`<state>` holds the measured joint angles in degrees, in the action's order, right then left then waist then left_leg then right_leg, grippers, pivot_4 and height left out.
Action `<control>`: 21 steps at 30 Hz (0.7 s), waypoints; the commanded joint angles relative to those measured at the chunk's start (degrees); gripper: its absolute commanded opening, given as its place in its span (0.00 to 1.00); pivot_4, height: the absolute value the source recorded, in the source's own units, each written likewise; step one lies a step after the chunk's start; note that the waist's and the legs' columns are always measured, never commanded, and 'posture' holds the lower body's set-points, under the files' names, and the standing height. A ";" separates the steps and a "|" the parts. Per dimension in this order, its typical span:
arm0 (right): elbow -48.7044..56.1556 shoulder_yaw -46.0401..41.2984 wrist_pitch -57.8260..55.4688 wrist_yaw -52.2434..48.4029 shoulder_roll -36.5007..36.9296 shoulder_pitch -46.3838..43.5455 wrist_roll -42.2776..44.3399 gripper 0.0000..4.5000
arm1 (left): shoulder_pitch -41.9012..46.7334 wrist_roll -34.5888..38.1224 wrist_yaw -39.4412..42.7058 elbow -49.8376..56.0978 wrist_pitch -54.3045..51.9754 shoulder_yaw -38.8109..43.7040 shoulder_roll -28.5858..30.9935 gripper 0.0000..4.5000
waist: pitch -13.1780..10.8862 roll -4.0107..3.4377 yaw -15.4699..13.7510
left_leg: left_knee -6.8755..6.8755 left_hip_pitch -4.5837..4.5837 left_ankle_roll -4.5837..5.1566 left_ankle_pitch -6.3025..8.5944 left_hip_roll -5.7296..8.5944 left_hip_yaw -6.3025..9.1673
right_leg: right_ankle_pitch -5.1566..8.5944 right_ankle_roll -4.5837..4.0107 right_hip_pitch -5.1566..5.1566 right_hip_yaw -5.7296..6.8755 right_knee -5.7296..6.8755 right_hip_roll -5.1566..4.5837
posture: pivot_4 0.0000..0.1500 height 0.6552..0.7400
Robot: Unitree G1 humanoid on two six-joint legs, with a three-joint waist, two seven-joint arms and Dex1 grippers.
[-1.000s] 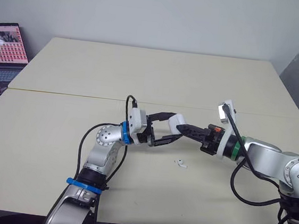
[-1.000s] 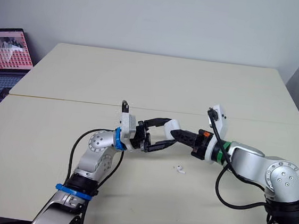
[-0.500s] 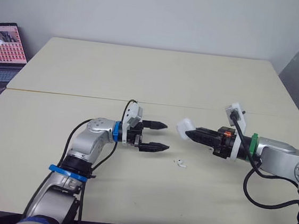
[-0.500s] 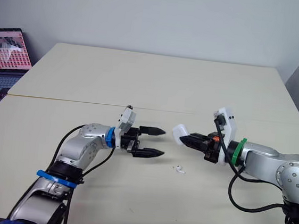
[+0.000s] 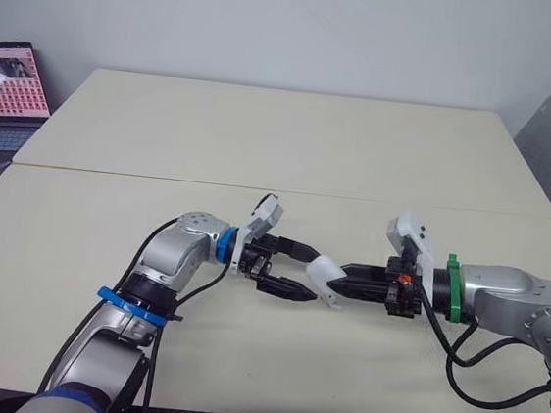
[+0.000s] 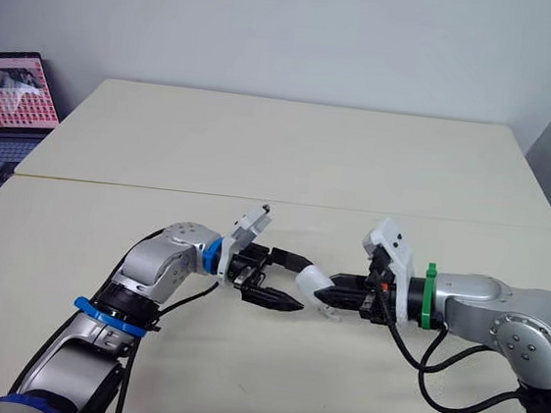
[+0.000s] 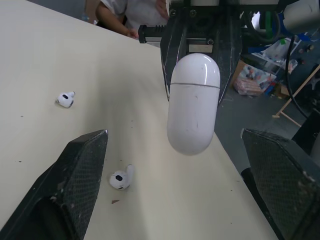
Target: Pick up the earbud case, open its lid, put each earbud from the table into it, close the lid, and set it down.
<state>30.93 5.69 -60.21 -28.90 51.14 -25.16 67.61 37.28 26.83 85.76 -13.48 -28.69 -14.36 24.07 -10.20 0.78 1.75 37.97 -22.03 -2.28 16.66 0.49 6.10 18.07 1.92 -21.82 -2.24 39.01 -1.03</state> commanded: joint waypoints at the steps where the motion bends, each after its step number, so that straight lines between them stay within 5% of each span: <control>1: 2.06 -0.64 -0.21 -1.71 -0.51 -0.92 -1.46 0.17 | 1.53 0.51 1.29 2.16 -0.86 -0.10 0.58 0.99 | 0.00 0.00 0.00 | 0.00 0.00 0.00 0.00 0.00 0.00 | 0.00 0.00 0.00 0.00 0.00 0.00 | 1.00 1.00; 6: 2.51 -0.26 -1.07 -2.59 -1.35 -1.39 -3.33 0.17 | 1.81 0.53 1.41 2.46 -1.44 -0.12 0.29 0.99 | 0.00 0.00 0.00 | 0.00 0.00 0.00 0.00 0.00 0.00 | 0.00 0.00 0.00 0.00 0.00 -0.01 | 1.00 1.00; 9: 2.41 -0.14 -1.82 -2.85 -2.20 -1.80 -4.05 0.17 | 1.49 0.37 1.55 2.84 -1.36 -0.40 0.16 0.87 | 0.00 0.00 0.00 | 0.01 0.00 0.00 0.00 0.00 0.00 | 0.00 0.00 0.00 -0.01 0.00 -0.01 | 1.00 1.00; 18: 2.35 -0.79 -3.41 -2.79 -4.39 -2.38 -5.51 0.17 | 0.93 0.37 1.65 3.45 -1.63 -0.57 0.06 0.22 | 0.00 0.00 0.00 | 0.01 0.00 0.00 0.00 0.00 0.00 | 0.00 0.00 -0.01 -0.02 0.01 -0.01 | 1.00 1.00; 21: 2.52 -0.86 -3.67 -3.55 -4.33 -2.34 -6.22 0.17 | 0.79 0.28 1.67 3.55 -1.57 -0.51 -0.19 0.17 | 0.00 0.00 -0.02 | 0.01 0.00 0.00 0.00 0.02 -0.01 | 0.00 0.00 -0.01 -0.01 0.01 -0.02 | 1.00 1.00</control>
<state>31.63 5.80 -64.24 -32.18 47.04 -26.30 61.68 37.77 26.63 88.01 -11.75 -30.53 -14.78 24.53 -10.20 0.78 1.73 37.99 -22.03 -2.28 16.65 0.51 6.08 18.07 1.92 -21.83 -2.25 39.02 -1.04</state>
